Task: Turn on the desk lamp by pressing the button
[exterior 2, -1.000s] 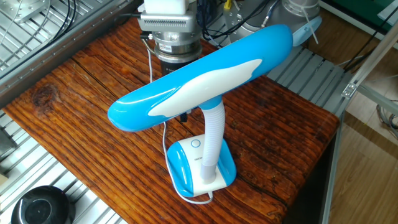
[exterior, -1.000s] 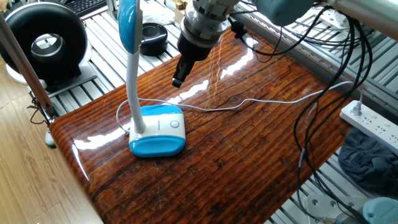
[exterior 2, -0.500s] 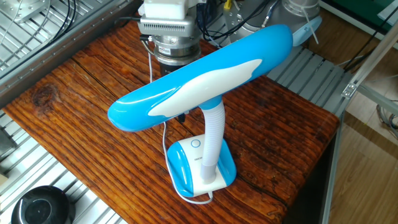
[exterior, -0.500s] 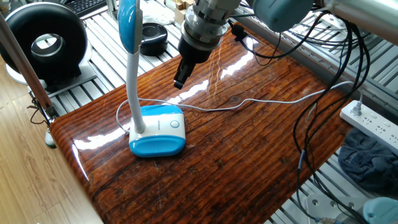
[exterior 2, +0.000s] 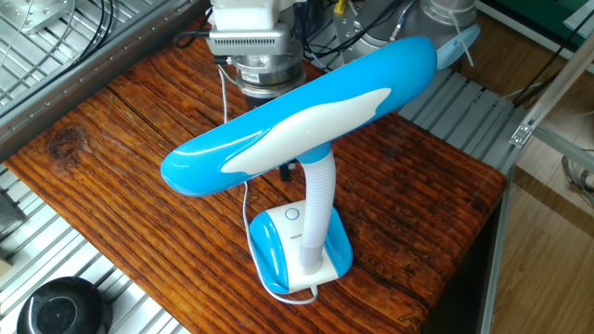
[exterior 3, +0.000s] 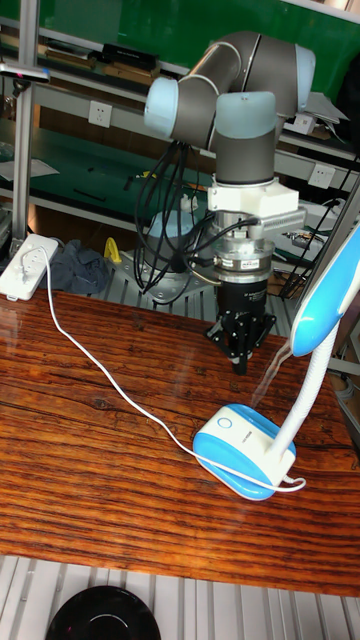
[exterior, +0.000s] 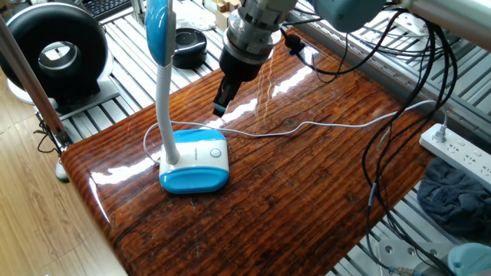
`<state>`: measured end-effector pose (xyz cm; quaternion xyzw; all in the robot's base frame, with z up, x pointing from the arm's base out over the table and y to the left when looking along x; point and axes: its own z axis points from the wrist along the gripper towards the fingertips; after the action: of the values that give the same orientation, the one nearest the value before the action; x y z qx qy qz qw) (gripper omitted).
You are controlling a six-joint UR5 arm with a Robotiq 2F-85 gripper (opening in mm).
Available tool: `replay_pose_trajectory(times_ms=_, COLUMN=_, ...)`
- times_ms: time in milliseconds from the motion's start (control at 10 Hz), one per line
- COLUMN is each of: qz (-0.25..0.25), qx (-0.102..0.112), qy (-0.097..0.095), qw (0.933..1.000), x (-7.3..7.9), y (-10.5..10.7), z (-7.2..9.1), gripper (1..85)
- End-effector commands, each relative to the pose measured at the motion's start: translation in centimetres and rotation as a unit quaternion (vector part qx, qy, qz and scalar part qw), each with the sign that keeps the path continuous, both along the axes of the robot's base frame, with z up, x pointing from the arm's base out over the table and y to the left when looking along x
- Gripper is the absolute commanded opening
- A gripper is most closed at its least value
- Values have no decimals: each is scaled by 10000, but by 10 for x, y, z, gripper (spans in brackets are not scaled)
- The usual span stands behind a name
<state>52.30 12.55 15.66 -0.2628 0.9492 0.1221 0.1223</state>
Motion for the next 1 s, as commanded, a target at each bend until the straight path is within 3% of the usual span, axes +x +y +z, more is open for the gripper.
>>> replay_pose_trajectory(times_ms=0, qz=59, qx=87, qy=-17, qw=9999, x=4, y=14, z=-2, gripper=10)
replay_pose_trajectory(times_ms=200, qz=149, qx=-83, qy=-59, qw=9998, x=11, y=24, z=-14, gripper=10)
replay_pose_trajectory(times_ms=300, qz=206, qx=-62, qy=-53, qw=9998, x=10, y=26, z=-20, gripper=10)
replay_pose_trajectory(times_ms=900, qz=419, qx=19, qy=-155, qw=9990, x=1, y=2, z=-56, gripper=10)
